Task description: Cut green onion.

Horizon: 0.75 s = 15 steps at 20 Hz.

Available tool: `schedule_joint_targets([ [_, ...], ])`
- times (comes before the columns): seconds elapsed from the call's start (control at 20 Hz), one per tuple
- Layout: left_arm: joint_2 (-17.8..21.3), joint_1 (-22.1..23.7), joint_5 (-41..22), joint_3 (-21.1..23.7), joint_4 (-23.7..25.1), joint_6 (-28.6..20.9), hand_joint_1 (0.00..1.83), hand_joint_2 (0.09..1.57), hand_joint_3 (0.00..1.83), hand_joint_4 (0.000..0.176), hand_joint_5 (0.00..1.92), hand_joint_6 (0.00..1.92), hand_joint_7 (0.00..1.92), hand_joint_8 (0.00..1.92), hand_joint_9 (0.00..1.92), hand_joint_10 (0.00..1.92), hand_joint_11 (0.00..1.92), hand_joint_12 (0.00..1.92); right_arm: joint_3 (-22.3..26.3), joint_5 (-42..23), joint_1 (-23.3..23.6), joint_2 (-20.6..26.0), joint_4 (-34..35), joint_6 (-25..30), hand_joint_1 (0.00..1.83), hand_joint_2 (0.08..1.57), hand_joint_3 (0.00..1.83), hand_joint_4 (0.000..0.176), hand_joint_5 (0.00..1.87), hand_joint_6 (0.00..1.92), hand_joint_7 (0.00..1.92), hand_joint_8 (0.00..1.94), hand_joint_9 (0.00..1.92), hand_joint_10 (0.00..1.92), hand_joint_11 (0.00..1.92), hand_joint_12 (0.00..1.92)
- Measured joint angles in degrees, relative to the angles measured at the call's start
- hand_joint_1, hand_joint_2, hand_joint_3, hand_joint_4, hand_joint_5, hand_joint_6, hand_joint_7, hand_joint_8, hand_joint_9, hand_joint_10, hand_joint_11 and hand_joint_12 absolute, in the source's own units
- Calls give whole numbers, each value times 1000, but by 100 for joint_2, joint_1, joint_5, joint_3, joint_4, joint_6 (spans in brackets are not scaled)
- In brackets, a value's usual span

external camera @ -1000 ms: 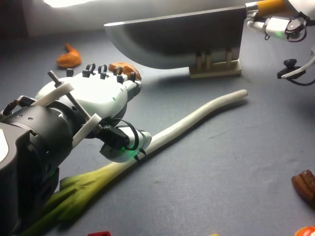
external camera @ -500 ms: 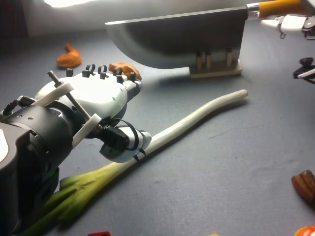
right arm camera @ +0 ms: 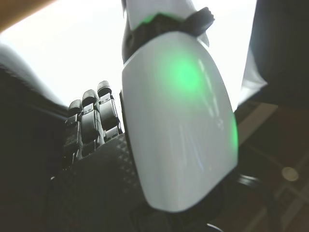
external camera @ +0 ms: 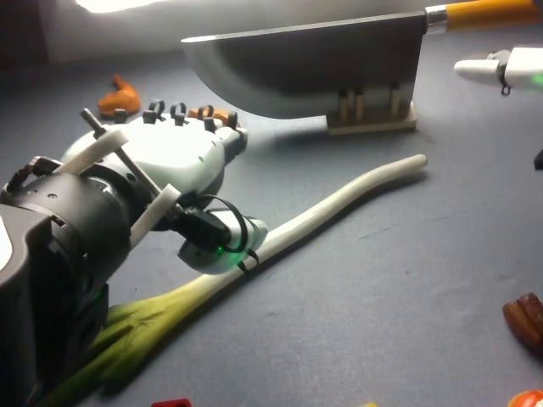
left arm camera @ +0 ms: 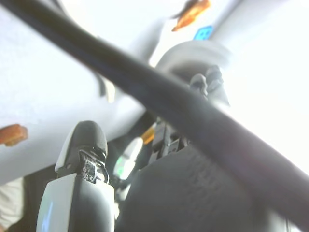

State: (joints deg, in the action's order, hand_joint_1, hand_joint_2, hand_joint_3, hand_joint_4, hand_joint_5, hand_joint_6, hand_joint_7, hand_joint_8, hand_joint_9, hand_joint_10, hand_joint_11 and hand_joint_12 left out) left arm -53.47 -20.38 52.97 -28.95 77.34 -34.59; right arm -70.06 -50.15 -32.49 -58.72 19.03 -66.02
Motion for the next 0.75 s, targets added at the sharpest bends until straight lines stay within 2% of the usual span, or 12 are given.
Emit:
schedule_joint_targets([
  [0.05,-4,31,-4,70,2,-2,399,1345,3,1,46,0,25,5,3,1,0,0,345,-2,-7,164,-42,-24,184,986,20,34,0,0,0,0,0,0,0,0],
  [0.2,-35,42,-13,129,-33,2,277,1355,7,1,85,14,67,16,31,11,0,0,1172,-61,-105,581,-76,-63,0,1091,0,2,238,4,283,3,194,11,0,513],
  [0.25,-35,39,-7,129,-28,2,298,1339,1,0,192,9,159,35,104,10,0,215,1375,-98,-133,691,-111,-79,7,1109,0,0,451,32,535,14,474,74,66,1033],
  [0.3,-33,39,-2,127,-13,2,325,1325,0,0,302,14,321,22,261,29,0,594,1491,-140,-140,756,-103,-81,1,1145,7,0,648,80,718,50,649,131,119,1290],
  [0.35,-33,39,-15,120,13,4,366,1328,0,0,501,56,579,66,543,152,33,1180,1585,-212,-140,813,-140,-83,0,1194,0,0,903,136,962,165,724,676,276,1556],
  [0.4,-33,42,-44,109,26,2,390,1343,0,0,712,128,791,127,659,461,120,1467,1615,-297,-138,828,-214,-83,0,1196,0,0,1053,222,1095,322,698,1090,373,1706],
  [0.45,-33,46,-105,90,28,2,339,1397,8,0,876,314,899,627,665,1151,278,1798,1655,-361,-138,828,-243,-83,0,1188,0,0,1018,812,1110,1037,797,1555,535,1878],
  [0.5,-33,46,-136,81,28,4,356,1401,3,0,901,570,850,1014,629,1497,343,1896,1668,-361,-140,828,-273,-85,0,1183,0,0,977,1280,1111,1362,881,1726,636,1912],
  [0.55,-33,46,-153,81,26,2,253,1430,5,0,799,1164,765,1483,602,1801,416,1916,1709,-356,-140,828,-299,-85,0,1189,0,0,1010,1517,1167,1474,1036,1752,729,1917],
  [0.6,-33,46,-153,81,26,7,203,1448,6,0,818,1499,815,1628,644,1897,450,1920,1709,-363,-140,828,-343,-83,0,1209,5,0,1017,1708,1187,1577,1096,1829,840,1920],
  [0.65,-33,46,-155,81,35,4,200,1459,7,0,885,1599,883,1680,712,1916,501,1921,1709,-404,-155,828,-402,-83,0,1215,5,0,1002,1786,1175,1673,1102,1903,887,1921],
  [0.75,-28,46,-153,81,66,4,220,1465,2,0,957,1550,996,1670,869,1921,654,1921,1711,-476,-190,828,-424,-85,0,1208,0,0,1006,1877,1159,1879,1141,1920,999,1921],
])
